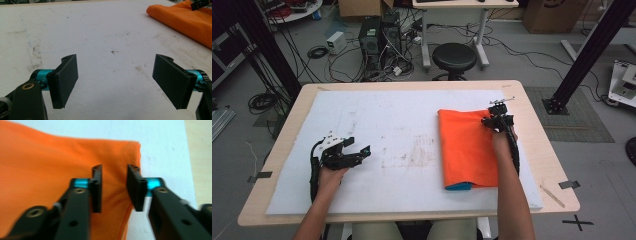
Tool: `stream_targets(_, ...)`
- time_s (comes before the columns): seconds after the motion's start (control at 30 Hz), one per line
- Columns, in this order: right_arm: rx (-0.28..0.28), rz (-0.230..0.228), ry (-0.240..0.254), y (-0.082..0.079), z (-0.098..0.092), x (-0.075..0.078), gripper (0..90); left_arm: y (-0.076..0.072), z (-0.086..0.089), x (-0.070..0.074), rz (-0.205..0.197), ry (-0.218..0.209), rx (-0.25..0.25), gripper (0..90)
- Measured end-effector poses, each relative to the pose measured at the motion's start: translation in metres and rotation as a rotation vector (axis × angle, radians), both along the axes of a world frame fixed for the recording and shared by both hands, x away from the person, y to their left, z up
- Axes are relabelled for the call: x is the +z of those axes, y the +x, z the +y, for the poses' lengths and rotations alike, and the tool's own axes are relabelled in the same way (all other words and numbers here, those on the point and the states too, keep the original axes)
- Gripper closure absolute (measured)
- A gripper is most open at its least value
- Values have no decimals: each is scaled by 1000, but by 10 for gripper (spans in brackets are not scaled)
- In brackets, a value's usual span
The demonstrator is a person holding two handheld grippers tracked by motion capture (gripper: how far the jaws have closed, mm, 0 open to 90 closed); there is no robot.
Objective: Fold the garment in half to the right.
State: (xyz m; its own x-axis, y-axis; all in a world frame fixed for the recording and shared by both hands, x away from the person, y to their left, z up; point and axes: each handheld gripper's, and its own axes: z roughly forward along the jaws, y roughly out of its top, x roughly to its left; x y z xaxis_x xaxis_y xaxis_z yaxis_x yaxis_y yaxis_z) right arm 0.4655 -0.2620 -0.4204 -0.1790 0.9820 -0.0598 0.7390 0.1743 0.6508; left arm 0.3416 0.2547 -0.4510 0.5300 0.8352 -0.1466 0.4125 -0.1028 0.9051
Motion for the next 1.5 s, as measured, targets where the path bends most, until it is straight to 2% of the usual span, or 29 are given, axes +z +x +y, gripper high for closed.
stream_targets(0.07,18,-26,18,-4,-1,5,628,0,0,0,1,-1,2,206)
stream_targets(0.13,33,-48,10,-10,-2,12,607,0,0,0,1,0,0,207)
stream_targets(0.23,64,-61,-44,-24,-4,18,649,0,0,0,0,-2,2,206)
stream_targets(0.27,73,-56,-64,-28,-6,18,691,0,0,0,1,-3,2,206)
stream_targets(0.33,72,-19,-75,-36,-10,14,711,1,0,0,0,-4,4,206)
stream_targets(0.4,90,19,-34,-40,-17,6,711,1,0,0,0,-2,1,206)
stream_targets(0.47,99,51,-21,-40,-22,-2,808,1,0,0,0,-2,0,206)
stream_targets(0.53,90,54,-41,-40,-24,-7,863,1,-1,1,-4,-6,0,206)
stream_targets(0.63,73,48,-51,-40,-25,-8,859,1,0,0,-2,-5,1,206)
stream_targets(0.67,76,45,-61,-40,-24,-8,827,2,-1,0,-1,-7,2,206)
stream_targets(0.73,63,33,-71,-43,-23,-7,680,1,0,0,-1,-5,0,206)
stream_targets(0.87,64,-22,-27,-55,-25,2,541,2,-1,0,-1,-9,5,206)
stream_targets(0.97,94,-55,-3,-73,-22,6,473,2,0,0,-2,-12,5,206)
stream_targets(1.03,116,-67,14,-86,-19,4,437,2,0,0,-2,-13,5,206)
stream_targets(1.13,131,-61,-25,-100,-16,-5,422,3,-1,0,-2,-15,4,206)
stream_targets(1.23,119,-28,-78,-103,-19,-15,433,3,-2,0,-3,-17,5,206)
stream_targets(1.27,109,-29,-54,-104,-22,-16,433,3,-2,0,-5,-18,5,206)
stream_targets(1.37,85,-37,-45,-107,-26,-12,434,3,-2,1,-7,-21,3,206)
stream_targets(1.5,121,-77,5,-114,-23,-4,367,2,-1,2,-18,-33,-2,206)
